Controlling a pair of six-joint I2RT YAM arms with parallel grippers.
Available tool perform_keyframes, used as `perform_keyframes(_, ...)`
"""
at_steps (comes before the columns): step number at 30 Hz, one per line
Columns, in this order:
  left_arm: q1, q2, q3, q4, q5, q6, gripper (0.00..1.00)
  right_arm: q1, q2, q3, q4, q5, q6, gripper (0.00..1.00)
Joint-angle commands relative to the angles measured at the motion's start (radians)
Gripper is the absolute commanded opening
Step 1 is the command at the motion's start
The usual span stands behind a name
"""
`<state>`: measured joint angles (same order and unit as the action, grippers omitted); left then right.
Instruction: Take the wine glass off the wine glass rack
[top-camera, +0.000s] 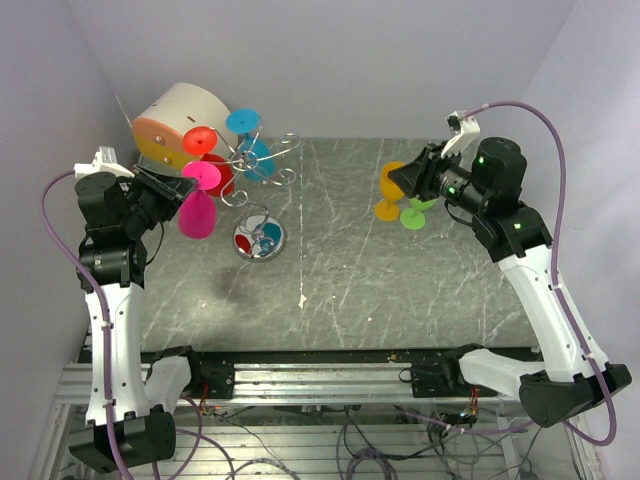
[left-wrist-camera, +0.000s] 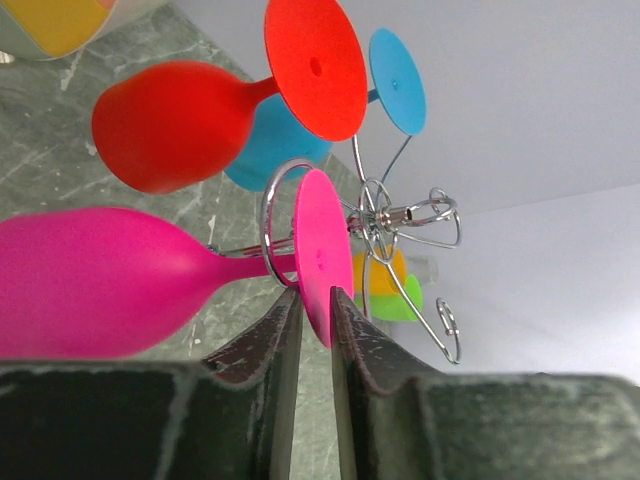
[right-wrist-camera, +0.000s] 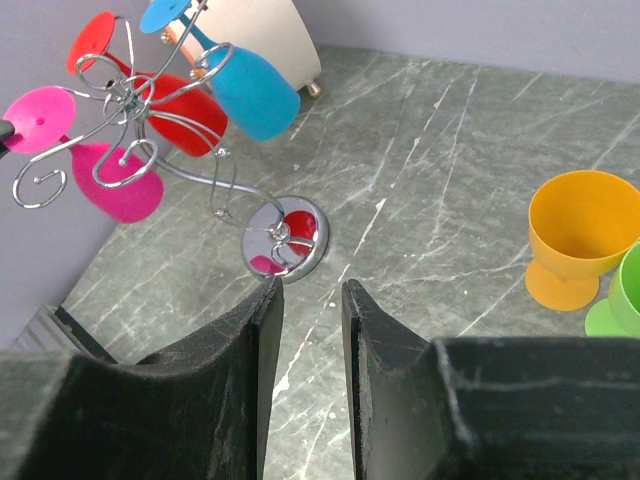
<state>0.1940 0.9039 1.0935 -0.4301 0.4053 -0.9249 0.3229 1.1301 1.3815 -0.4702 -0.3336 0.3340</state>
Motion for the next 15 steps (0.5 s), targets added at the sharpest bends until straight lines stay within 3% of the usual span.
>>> perform_keyframes(1, 0.012, -0.004, 0.015, 0.046, 0.049, -0.022, 0.24, 0.003, -0.015, -0.012, 0.035, -0.003, 0.008, 0.30)
perform_keyframes(8, 0.013, -0.008, 0.021, 0.049, 0.057, -0.041, 0.07, 0.002, -0.029, -0.022, 0.036, 0.011, 0.006, 0.30)
perform_keyframes(15, 0.016, -0.025, 0.010, 0.100, 0.083, -0.111, 0.07, 0.002, -0.038, -0.031, 0.050, 0.017, 0.010, 0.30)
